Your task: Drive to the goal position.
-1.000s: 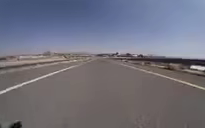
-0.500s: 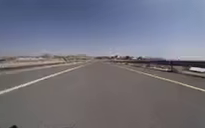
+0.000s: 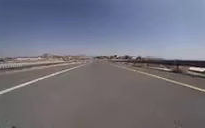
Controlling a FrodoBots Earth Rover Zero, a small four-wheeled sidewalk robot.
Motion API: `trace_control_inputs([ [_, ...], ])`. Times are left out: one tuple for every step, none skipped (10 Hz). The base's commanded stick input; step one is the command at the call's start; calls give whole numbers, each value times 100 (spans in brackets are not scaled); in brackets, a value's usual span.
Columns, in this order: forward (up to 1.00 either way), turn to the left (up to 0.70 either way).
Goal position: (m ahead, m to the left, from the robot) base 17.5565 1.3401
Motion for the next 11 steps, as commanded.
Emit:
trace_control_inputs([
  [100, 0],
  [100, 0],
  [100, 0],
  [100, 4],
  [100, 16],
  [100, 0],
  [100, 0],
  [100, 0],
  [100, 0],
  [100, 0],
  [100, 0],
])
